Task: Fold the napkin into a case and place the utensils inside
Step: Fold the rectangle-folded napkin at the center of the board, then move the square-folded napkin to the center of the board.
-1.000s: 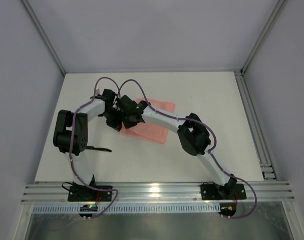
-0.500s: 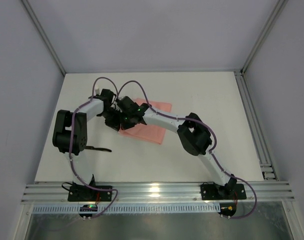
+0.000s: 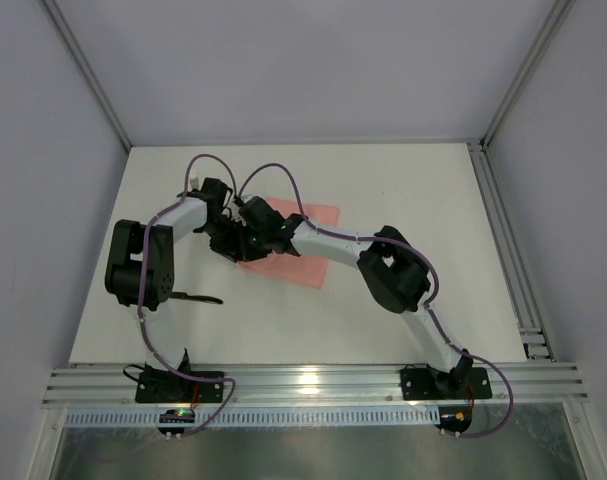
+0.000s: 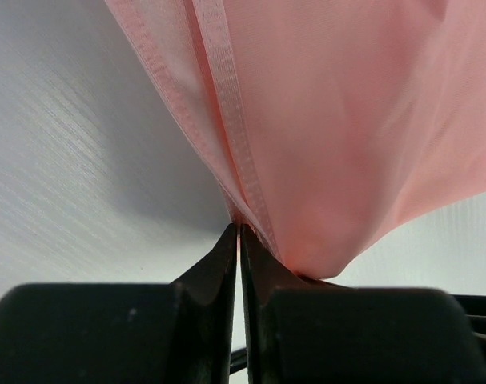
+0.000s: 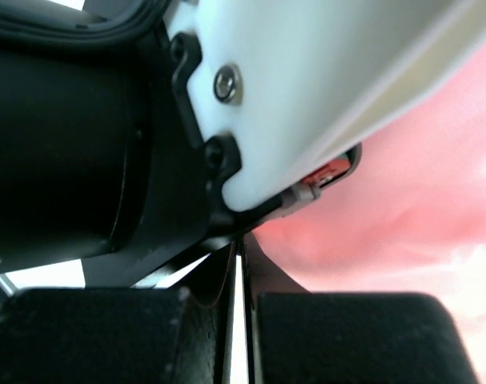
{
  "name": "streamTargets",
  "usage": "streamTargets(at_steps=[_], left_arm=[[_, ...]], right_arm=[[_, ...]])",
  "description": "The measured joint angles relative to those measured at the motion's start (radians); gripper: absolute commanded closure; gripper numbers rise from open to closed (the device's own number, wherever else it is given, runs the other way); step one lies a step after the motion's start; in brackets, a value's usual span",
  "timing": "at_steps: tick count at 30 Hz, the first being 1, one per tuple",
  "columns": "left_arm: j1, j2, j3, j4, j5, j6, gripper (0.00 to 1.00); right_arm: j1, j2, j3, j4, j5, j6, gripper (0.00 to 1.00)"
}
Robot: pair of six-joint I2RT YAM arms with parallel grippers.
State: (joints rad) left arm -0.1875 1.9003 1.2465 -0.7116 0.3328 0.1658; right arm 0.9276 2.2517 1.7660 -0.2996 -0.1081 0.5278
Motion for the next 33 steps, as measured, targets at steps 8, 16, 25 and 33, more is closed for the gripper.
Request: streamTargets(at_steps=[8,16,25,33], left_arm=[[0.009,-0.001,0.0,-0.005,-0.003,0.0,0.87],[0.02,-0.014,0.0,-0.019,-0.05,0.026,0.77],[0.034,-0.021,0.011,-0.046,-0.128,0.035,0.73],[0.044,-0.058,0.031,-0.107,-0.147,0.053,0.71]], right_arm=[[-0.003,0.0,-0.016,0.023,0.005,0.005,0.59],[0.0,-0.032,0.003,-0.073,0.001,-0.053,0.4],[-0.156,-0.395,-0.196,-0.127,-0.029,-0.08,0.48],[-0.61,-0.342,-0.362,-0.05,-0.131,-0.023,0.48]])
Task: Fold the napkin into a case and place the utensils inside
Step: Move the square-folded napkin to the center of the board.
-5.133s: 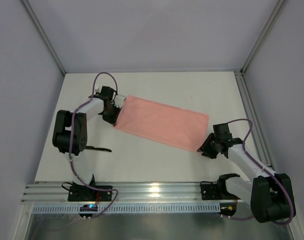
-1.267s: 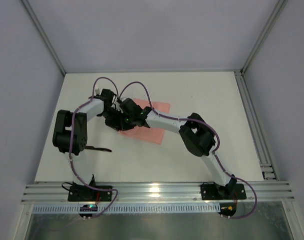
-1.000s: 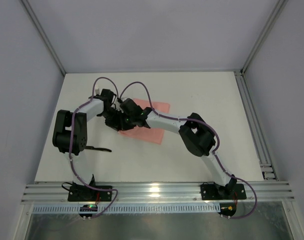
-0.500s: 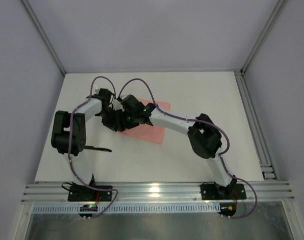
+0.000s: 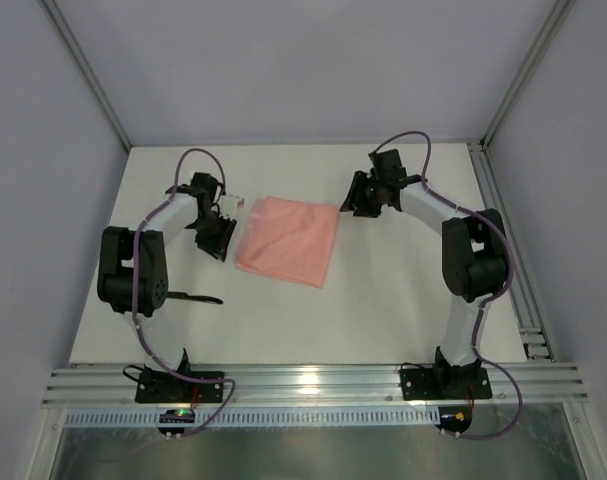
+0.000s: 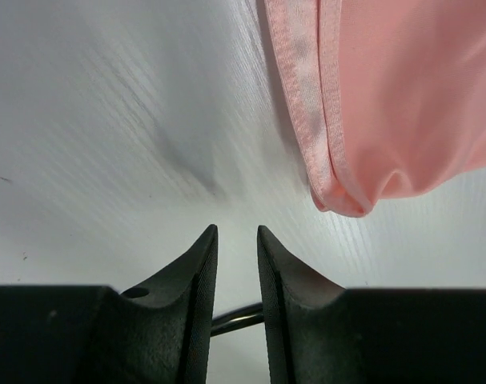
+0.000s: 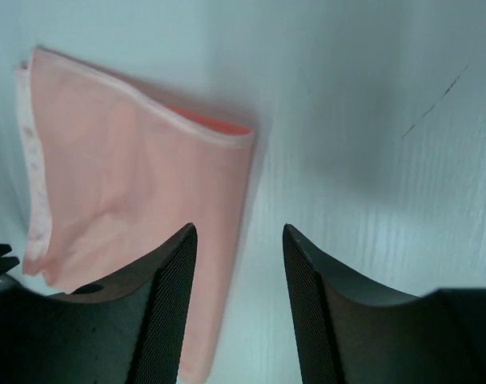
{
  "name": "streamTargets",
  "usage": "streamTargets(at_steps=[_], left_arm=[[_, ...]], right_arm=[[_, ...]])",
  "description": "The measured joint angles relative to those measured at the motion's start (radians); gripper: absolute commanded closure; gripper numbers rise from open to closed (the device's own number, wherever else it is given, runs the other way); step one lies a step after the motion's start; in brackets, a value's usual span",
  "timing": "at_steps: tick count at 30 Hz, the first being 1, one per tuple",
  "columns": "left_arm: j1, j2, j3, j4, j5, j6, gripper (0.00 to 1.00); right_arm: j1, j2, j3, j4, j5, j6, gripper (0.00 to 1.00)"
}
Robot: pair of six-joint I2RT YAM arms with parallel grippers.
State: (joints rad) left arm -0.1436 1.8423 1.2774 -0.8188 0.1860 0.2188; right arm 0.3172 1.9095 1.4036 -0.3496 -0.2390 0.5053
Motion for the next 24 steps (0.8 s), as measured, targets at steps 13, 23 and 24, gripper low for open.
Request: streamTargets(at_steps=[13,23,24], left_arm=[[0.0,-0.016,0.009,-0.07,0.0,0.016,0.71],[0.0,-0.038,0.009,-0.089,0.001,0.026,0.71],[0.0,-0.044,0.009,-0.09,0.002,0.026,0.71]], right_arm=[[-0.053,0.256,0.096,0.144,-0.191,0.056,0.56],[-0.061,0.255,0.003,0.261,-0.223,0.127,0.96],[-0.061,0.236,-0.033,0.286,-0.222,0.131,0.96]])
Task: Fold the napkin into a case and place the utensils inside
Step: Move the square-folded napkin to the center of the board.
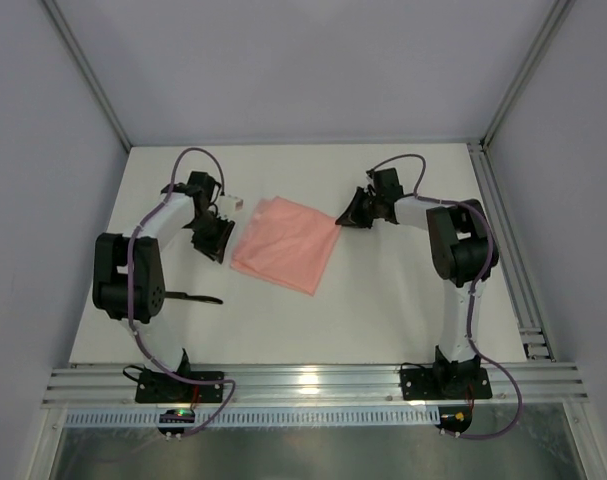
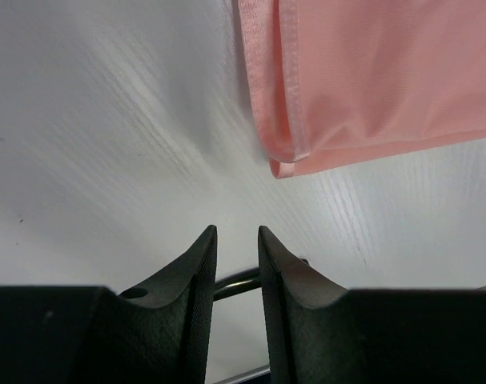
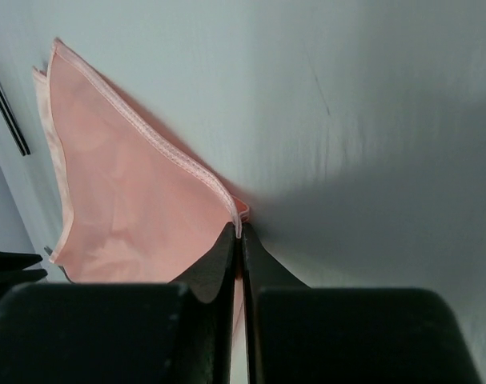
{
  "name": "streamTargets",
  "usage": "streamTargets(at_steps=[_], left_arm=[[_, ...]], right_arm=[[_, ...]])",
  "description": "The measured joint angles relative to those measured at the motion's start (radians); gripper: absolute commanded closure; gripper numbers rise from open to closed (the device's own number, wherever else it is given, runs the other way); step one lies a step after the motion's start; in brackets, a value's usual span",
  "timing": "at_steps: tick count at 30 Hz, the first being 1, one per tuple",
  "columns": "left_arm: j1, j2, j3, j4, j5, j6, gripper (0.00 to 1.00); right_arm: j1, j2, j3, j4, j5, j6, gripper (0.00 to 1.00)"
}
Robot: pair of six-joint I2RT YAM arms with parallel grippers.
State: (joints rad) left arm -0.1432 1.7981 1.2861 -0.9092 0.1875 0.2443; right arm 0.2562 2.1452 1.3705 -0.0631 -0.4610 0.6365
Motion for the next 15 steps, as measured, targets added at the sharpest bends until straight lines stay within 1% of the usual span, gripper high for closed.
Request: streamTargets(at_steps=[2,4,9,12,15], left_arm=[[0.0,-0.015,0.0,-0.002,0.003,0.001,0.71],[0.0,-0.033,0.0,-0.003,0.01,0.002,0.71],[0.0,-0.046,0.0,-0.018,0.034,0.01,0.71],[0.001,-0.053,0.0,-0.043,0.056,0.029,0.71],[0.001,-0.064,0.0,-0.072,0.073,0.046,0.71]], right_arm=[[0.0,-0.064,-0.097,0.024,0.008,0.014,0.96],[0.0,-0.152,-0.23,0.053,0.022,0.026,0.96],[0.031,-0.436,-0.585,0.093,0.098,0.062,0.96],[0.122,-0.615,-0.767,0.094,0.167,0.101,0.96],[0.282,-0.768,-0.904,0.098,0.233,0.162,0.96]])
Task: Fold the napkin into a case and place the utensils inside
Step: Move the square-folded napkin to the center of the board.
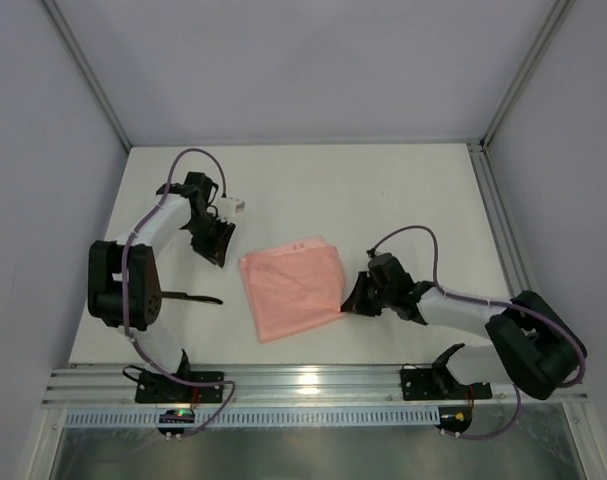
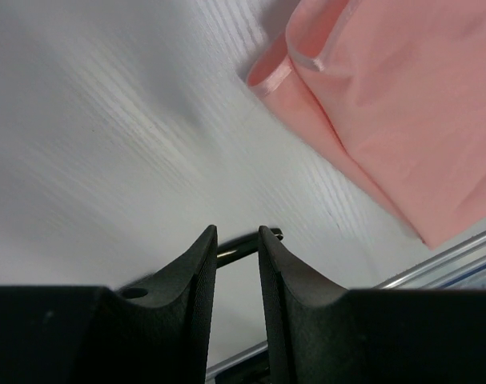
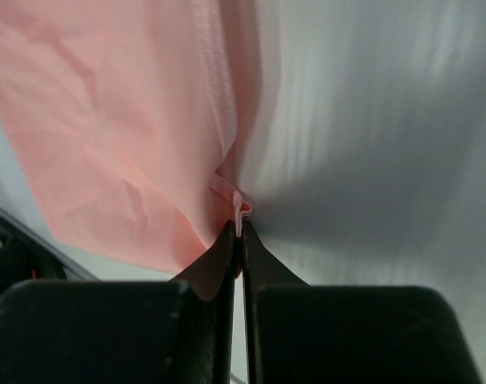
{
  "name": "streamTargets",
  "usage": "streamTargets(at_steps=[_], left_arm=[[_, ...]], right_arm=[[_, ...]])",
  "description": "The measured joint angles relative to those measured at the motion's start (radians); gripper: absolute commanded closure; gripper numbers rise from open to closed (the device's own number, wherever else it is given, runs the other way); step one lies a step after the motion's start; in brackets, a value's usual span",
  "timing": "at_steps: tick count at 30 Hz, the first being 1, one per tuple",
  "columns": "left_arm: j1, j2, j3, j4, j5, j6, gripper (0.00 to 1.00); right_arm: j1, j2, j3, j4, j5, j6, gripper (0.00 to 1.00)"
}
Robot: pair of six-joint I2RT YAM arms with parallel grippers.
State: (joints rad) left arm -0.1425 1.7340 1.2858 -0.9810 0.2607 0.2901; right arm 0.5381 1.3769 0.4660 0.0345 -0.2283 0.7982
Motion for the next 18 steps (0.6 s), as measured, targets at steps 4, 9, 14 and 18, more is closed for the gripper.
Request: streamTargets(at_steps=[4,9,14,18], left_arm=[[0.0,-0.022,-0.015,-0.034,0.022,0.015,0.71],[0.0,-0.038,-0.024,-0.071,0.028,0.033,0.71],[0.001,-0.055,-0.062,-0.088,0.024,0.037,0.7],[0.001,-0.101,-0.116,-0.097,0.011,0.037,0.7]], right_arm=[[0.209,-0.189,-0.127,-0.047,0.071,0.11,0.95],[0.357,-0.28,-0.151,-0.128,0.109,0.201,0.53],[0.366,-0.332,-0.077,-0.282,0.136,0.165,0.2],[0.362,-0.357,0.086,-0.535,0.22,0.041,0.16]])
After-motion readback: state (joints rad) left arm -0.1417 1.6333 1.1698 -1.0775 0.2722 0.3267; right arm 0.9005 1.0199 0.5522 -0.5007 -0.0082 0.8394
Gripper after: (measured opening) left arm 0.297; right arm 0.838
